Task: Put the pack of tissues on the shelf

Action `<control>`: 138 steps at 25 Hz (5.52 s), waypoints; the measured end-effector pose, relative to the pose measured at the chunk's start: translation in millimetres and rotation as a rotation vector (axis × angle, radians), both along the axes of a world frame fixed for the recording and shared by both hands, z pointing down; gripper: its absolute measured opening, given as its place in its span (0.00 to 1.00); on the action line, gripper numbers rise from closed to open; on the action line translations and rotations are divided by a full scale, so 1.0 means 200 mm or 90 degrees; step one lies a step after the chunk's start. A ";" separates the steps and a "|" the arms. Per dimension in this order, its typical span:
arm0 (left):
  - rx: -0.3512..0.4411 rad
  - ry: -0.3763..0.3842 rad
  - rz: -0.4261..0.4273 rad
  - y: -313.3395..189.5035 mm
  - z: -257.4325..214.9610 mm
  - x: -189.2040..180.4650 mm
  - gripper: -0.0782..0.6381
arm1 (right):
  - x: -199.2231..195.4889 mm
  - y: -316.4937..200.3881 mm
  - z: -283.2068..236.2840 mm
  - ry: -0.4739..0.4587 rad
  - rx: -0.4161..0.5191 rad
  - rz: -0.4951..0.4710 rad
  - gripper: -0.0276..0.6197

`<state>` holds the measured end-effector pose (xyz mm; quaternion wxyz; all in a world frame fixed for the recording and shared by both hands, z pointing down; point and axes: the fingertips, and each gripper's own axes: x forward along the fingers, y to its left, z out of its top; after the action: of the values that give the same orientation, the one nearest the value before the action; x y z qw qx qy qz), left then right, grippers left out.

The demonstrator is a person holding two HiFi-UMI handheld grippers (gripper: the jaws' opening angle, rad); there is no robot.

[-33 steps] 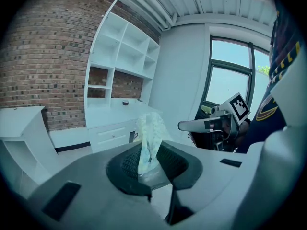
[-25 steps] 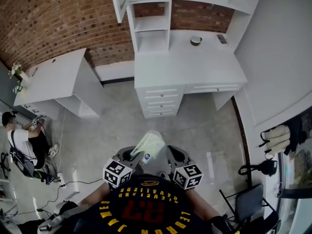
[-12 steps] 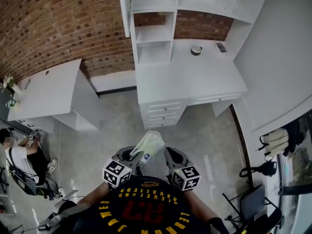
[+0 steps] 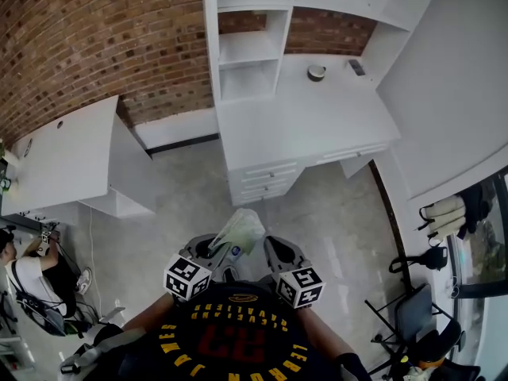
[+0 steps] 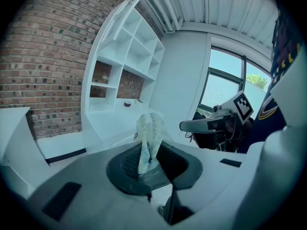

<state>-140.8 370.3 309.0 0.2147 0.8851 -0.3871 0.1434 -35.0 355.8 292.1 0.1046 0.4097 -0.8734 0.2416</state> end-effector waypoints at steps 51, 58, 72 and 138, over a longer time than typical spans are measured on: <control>-0.067 -0.074 -0.182 -1.37 0.02 0.47 0.19 | 0.39 -1.55 0.12 -0.076 -0.084 -0.199 0.03; -0.020 -0.069 -0.121 -1.63 -0.04 0.44 0.19 | 0.41 -1.75 0.06 -0.073 -0.067 -0.113 0.03; -0.049 -0.061 -0.054 -1.95 0.06 0.08 0.19 | 0.04 -2.02 0.13 -0.071 -0.072 -0.061 0.03; 0.077 -0.222 -0.182 -3.63 0.62 -0.05 0.19 | 0.23 -2.82 0.73 -0.075 -0.088 -0.085 0.03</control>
<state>-151.2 -355.5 432.6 0.1094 0.7944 -0.5478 0.2386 10.9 -207.9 437.3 0.0969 0.3277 -0.8846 0.3173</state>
